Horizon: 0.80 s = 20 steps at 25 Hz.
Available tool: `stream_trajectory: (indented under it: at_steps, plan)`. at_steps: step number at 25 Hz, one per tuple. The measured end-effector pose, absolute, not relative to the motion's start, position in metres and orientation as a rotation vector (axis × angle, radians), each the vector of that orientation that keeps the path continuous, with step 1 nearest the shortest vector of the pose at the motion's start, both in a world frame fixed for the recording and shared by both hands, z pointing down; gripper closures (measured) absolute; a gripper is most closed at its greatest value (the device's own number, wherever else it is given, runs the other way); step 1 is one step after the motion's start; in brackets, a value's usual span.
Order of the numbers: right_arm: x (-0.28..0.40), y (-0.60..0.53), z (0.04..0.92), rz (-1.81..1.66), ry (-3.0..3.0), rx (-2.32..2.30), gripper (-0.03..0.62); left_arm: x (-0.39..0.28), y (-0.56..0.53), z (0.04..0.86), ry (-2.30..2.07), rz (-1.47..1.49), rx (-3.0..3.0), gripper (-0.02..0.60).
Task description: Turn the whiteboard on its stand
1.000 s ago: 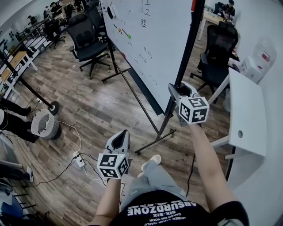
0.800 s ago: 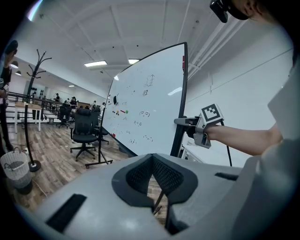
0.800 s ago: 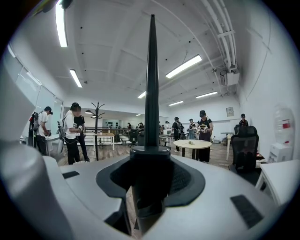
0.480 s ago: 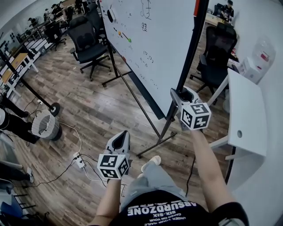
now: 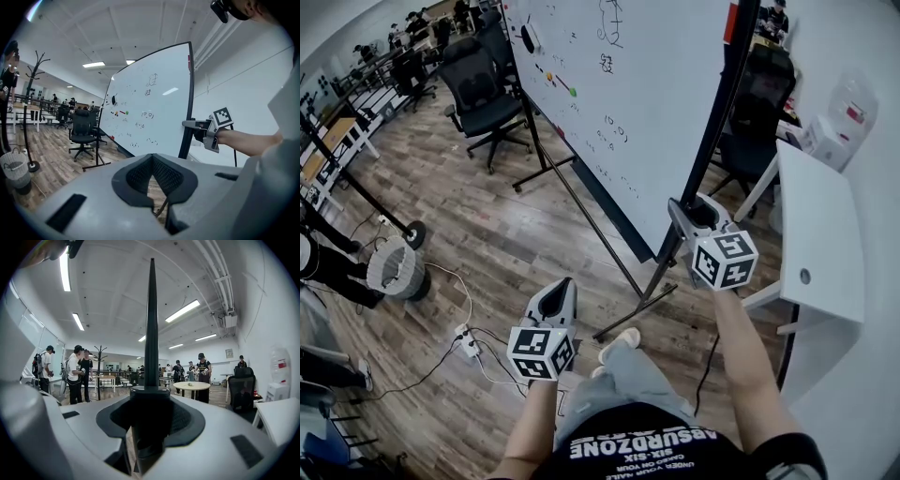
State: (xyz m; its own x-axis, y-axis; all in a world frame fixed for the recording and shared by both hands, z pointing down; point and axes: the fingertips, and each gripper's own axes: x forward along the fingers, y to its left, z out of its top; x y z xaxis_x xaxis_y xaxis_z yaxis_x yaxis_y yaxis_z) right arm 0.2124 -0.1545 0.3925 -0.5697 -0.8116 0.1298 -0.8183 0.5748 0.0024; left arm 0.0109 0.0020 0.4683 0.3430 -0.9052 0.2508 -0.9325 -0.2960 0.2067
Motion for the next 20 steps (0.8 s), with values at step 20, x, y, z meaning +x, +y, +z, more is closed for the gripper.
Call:
stream_trajectory:
  at_steps: [20]
  plan:
    - [0.240,-0.114,0.380,0.098,-2.716,1.360,0.425,0.056,0.026,0.440,-1.629,0.095,2.294,0.575]
